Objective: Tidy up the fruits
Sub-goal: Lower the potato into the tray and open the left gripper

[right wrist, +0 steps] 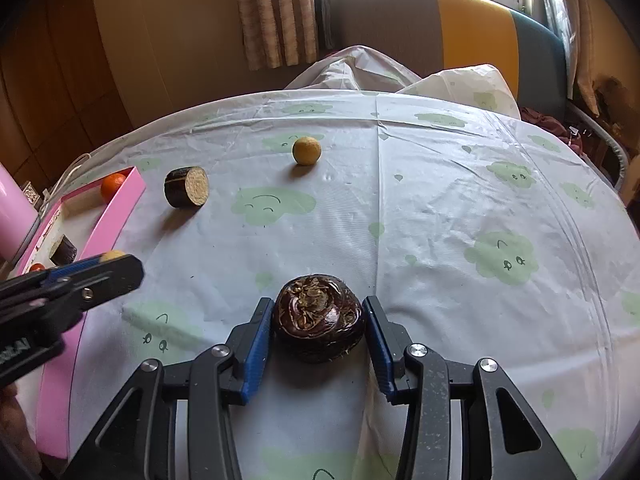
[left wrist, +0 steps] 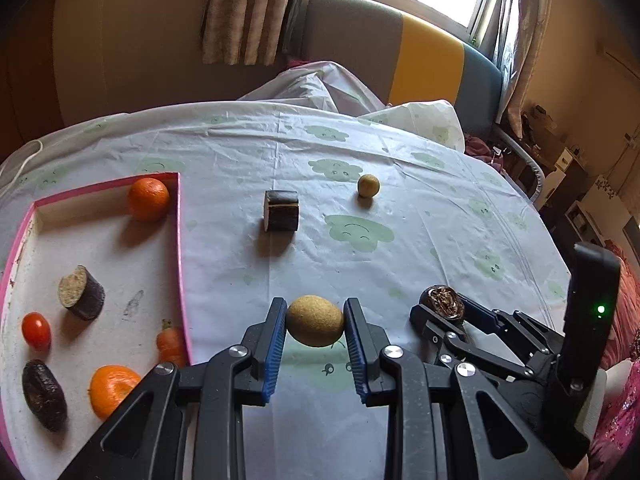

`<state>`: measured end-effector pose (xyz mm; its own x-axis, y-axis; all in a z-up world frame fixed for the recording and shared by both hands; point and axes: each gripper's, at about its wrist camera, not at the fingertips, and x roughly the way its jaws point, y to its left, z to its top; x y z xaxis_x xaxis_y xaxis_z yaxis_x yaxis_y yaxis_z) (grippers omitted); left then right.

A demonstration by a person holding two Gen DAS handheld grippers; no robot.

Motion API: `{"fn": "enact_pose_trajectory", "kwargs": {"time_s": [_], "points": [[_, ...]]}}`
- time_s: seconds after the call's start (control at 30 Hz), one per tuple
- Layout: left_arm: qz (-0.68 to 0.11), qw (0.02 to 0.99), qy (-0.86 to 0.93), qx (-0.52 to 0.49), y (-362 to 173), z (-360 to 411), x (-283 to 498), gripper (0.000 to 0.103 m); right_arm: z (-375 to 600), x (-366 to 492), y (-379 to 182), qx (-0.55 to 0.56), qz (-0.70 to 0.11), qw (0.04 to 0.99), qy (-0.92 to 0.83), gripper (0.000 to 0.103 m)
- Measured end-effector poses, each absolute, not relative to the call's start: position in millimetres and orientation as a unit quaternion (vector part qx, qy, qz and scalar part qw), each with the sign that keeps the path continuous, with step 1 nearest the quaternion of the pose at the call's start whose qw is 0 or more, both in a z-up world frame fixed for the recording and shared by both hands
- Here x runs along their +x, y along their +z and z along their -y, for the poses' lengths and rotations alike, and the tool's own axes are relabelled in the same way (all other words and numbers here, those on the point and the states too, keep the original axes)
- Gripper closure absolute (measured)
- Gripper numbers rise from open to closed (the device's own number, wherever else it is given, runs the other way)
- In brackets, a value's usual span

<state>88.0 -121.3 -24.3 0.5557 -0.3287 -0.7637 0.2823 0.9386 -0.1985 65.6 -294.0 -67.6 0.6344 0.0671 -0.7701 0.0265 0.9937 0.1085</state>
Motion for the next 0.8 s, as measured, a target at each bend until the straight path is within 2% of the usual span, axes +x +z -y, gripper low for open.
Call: {"fn": "enact_pose_trajectory", "kwargs": {"time_s": [0.4,0.63,0.8], "points": [[-0.412,0.901,-0.127,-0.047,-1.4,40.9,56.9,0.074,289.6,66.0,-67.8,0.039,-0.427,0.903,0.004,0.058],[-0.423,0.897,-0.085,-0.094,-14.2,-27.6,45.2,0.074,288.5,66.0,-67.9,0.033,-0.427,0.904,0.002,0.058],[-0.427,0.894,-0.073,-0.11,-21.2,-45.4,46.8,0.074,288.5,65.9,-67.9,0.033,-0.427,0.904,0.002,0.058]]}}
